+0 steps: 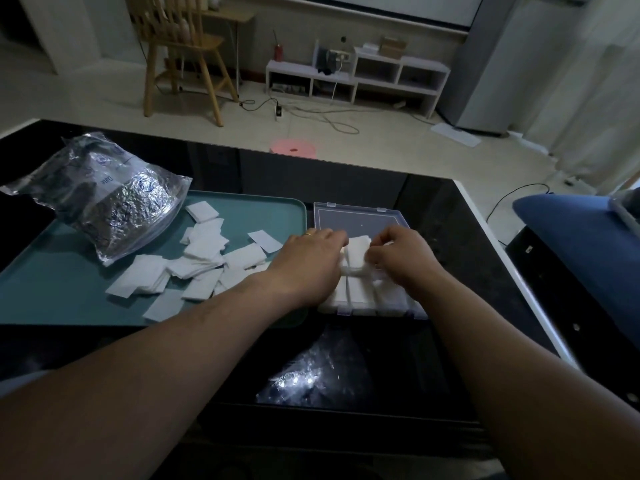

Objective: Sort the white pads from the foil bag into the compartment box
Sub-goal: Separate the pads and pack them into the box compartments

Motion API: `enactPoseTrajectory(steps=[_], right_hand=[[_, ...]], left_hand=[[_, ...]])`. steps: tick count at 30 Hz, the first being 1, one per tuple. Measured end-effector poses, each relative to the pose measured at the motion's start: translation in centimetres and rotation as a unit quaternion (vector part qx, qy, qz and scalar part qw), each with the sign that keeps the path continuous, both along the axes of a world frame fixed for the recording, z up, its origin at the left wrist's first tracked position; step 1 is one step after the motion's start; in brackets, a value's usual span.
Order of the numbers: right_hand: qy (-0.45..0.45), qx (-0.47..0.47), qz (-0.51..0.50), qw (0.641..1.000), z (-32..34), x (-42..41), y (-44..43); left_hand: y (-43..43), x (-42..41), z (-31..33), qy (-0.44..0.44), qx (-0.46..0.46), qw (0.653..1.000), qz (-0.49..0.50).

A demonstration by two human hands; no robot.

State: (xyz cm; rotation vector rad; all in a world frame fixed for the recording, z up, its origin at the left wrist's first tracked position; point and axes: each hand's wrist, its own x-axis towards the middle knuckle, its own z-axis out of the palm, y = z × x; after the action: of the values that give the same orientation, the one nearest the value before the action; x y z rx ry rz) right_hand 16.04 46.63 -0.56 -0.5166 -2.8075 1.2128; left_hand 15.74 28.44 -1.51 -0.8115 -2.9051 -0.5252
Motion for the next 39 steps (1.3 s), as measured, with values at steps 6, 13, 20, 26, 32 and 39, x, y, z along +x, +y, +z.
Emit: enactPoseTrajectory(steps=[6,13,20,26,32,39], right_hand=[[-0.030,0.034,0.005,0.999,-0.2,-0.2,-0.4],[0.007,0.138,0.067,0.988,-0.2,0.5,-0.8],[0.091,0.122,0.065,0.986,1.3,0.4,-3.0],[0.123,0.131,0.178,0.967,2.9,1.1,-8.5],[-0.010,0.237,0.356,0.904,2.9,2.5,-12.4],[-0.062,0.320,0.414,0.850,2.2,2.9,-13.6]], left_hand=[[0.3,0.0,-0.4,0.001,-0.034,0.999,-0.006],[0.1,0.1,-0.3,0.023,-0.083,0.996,-0.034],[-2.3,0.1,2.0,0.029,0.000,0.999,-0.014],[-11.3,0.0,5.7,-0.019,0.124,0.990,0.068],[-17.6,2.5,2.9,-0.091,-0.003,0.994,0.067],[-17.6,2.5,0.5,-0.112,-0.098,0.989,-0.016]])
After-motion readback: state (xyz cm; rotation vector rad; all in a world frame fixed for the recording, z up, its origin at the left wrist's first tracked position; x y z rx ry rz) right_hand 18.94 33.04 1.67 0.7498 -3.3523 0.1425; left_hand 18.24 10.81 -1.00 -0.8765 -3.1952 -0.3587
